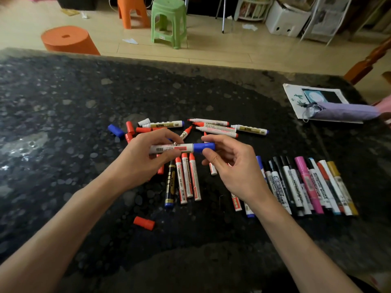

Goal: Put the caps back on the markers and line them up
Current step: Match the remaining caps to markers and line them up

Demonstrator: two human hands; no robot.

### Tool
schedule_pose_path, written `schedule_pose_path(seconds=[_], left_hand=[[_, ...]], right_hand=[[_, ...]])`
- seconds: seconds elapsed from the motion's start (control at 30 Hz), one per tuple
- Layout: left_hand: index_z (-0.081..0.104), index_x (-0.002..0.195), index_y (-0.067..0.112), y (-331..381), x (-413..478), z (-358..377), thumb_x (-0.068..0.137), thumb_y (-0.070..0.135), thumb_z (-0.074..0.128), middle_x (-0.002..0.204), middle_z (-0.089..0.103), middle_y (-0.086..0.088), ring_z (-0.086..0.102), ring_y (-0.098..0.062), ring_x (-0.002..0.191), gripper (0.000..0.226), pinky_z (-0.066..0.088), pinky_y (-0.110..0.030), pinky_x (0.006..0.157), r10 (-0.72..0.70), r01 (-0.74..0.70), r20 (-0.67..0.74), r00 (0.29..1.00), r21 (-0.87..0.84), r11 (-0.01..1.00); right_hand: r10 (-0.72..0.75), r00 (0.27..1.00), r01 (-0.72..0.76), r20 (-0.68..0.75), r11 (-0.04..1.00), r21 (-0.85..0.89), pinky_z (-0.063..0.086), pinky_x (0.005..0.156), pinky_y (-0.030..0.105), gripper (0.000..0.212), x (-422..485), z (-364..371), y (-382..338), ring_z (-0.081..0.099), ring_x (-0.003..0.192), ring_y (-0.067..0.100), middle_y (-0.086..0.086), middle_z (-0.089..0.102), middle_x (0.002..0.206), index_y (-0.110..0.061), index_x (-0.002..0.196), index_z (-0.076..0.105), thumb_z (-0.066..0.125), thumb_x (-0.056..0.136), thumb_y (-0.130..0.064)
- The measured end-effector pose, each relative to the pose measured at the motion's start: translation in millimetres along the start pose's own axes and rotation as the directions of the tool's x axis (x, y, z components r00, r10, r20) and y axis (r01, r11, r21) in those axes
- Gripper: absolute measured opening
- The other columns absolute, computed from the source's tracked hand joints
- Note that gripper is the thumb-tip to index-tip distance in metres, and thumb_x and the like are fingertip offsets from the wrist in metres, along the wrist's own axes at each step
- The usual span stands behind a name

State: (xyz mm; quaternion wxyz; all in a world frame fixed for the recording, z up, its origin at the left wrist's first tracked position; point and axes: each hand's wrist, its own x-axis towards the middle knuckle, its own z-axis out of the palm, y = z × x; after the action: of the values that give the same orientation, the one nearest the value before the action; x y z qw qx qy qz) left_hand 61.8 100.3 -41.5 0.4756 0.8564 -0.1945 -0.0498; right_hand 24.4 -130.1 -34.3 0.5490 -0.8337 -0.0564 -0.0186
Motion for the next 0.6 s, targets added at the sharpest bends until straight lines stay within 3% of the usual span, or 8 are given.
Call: schedule_pose_path(seconds=[0.07,0.2,0.33,0.47,0.6], left_hand=[[0.070,0.116,0.032,1,0,1,0.096,0.031,0.068,0.094,0.073,0.012,0.070,-0.011,0.088,0.021,0.056,-0.034,0.077,-0.006,0.006,0.006,1.000,0.016,1.000],[0.072,0.118,0.034,6,-1,5,0.095,0.044,0.060,0.087,0.072,0.015,0.068,-0.006,0.080,0.028,0.054,-0.030,0.069,-0.014,0.009,0.049,0.999,0.085,0.996],[0.070,0.117,0.038,8,-2,3,0.092,0.057,0.051,0.086,0.073,0.007,0.069,-0.016,0.079,0.037,0.056,-0.051,0.072,-0.007,0.000,0.066,0.998,0.106,0.994],[0.072,0.119,0.034,10,-4,6,0.095,0.053,0.051,0.093,0.074,0.015,0.070,-0.006,0.089,0.037,0.058,-0.045,0.081,-0.022,0.015,0.080,0.997,0.091,0.996],[0.071,0.121,0.035,13,-5,9,0.097,0.056,0.049,0.098,0.075,0.012,0.071,-0.007,0.094,0.039,0.058,-0.047,0.086,-0.053,0.048,0.088,0.995,0.059,0.997]], right_hand=[[-0.008,1.000,0.008,0.002,1.000,0.003,0.058,0.087,0.022,0.023,-1,-2,0,0.076,0.087,0.008,-0.009,0.077,0.102,-0.018,0.122,0.071,0.069,0.100,-0.015],[-0.009,1.000,0.008,0.024,1.000,0.020,0.060,0.086,0.027,0.019,-1,-3,1,0.076,0.089,0.011,-0.006,0.076,0.100,-0.017,0.120,0.070,0.066,0.101,-0.016],[-0.031,0.998,0.032,0.049,0.999,-0.022,0.061,0.087,0.035,0.016,1,-5,3,0.075,0.092,0.012,-0.008,0.075,0.100,-0.018,0.116,0.069,0.068,0.101,-0.022],[-0.041,0.997,0.043,0.063,0.998,-0.039,0.062,0.085,0.038,0.016,3,-5,4,0.075,0.089,0.012,-0.009,0.075,0.098,-0.019,0.115,0.071,0.070,0.100,-0.022],[-0.046,0.996,0.047,0.073,0.999,-0.025,0.062,0.086,0.041,0.017,5,-7,5,0.075,0.088,0.012,-0.009,0.075,0.097,-0.019,0.115,0.073,0.071,0.098,-0.018]])
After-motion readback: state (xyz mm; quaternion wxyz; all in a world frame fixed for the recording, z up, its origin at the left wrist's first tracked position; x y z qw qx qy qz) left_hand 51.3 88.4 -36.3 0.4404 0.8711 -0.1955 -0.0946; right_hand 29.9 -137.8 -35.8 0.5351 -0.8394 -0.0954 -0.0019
